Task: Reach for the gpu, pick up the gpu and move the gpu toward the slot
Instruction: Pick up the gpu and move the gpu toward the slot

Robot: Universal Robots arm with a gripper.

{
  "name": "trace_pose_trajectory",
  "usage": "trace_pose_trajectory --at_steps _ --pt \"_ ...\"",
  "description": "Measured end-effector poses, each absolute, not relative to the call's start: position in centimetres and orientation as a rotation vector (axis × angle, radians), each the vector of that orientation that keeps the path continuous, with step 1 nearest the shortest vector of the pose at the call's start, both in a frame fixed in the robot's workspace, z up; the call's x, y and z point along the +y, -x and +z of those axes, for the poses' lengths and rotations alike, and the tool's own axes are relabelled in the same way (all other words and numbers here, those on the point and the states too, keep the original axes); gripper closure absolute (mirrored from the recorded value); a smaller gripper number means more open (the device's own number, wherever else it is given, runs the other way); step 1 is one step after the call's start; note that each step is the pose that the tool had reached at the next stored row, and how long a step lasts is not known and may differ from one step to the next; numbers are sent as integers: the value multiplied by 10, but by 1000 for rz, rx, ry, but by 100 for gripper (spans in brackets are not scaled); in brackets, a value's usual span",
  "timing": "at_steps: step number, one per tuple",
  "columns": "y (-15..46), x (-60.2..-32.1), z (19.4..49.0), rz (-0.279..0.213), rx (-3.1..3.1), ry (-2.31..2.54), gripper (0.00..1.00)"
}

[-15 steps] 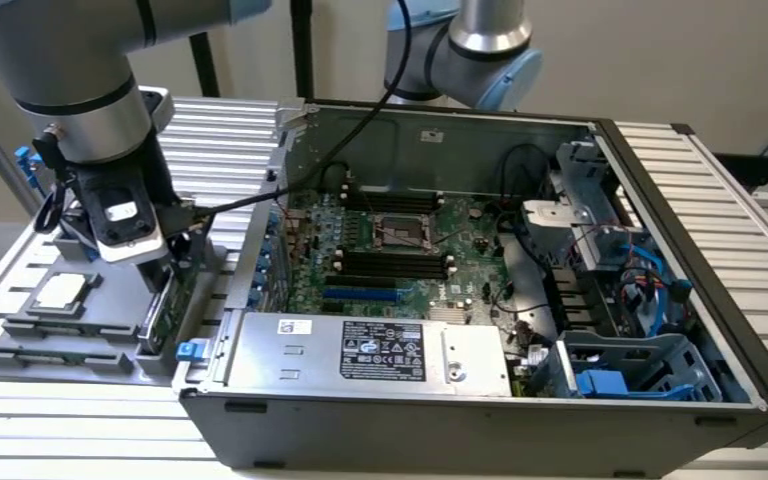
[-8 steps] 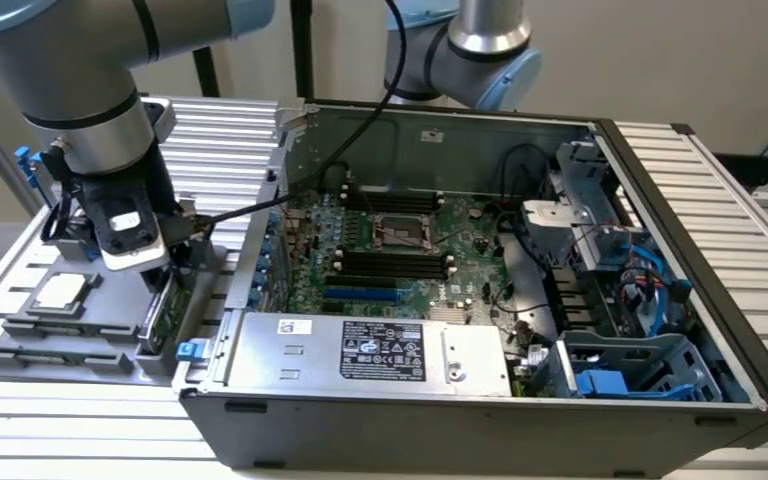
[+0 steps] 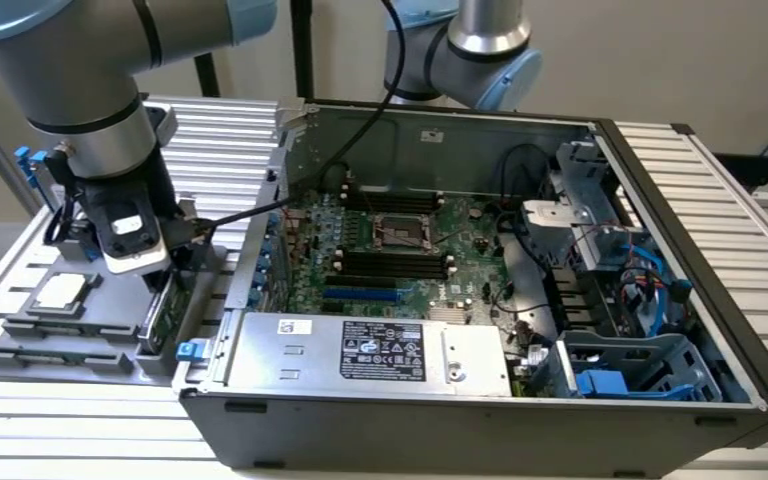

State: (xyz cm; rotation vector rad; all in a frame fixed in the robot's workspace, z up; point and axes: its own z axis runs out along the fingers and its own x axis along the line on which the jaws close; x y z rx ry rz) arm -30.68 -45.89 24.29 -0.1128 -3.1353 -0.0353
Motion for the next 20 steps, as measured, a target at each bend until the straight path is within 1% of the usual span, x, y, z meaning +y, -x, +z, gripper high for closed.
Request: trace_pose_trajectory --at_steps 7,8,10,11,14,15,16,17,20 --pt "307 -458 241 -32 -3131 113 58" --pt "307 -458 241 -32 -3131 113 60" --pt "307 -458 241 -31 -3130 113 60" --pt "307 -458 241 -30 -3129 113 67" --pt "307 -457 241 -29 -3129 113 67" --pt "307 -457 241 -29 -3128 113 69" --pt "307 -457 241 -29 -3128 113 69" --pt "307 -457 241 -29 -3128 113 74" --pt "307 -457 241 -29 -3128 113 74"
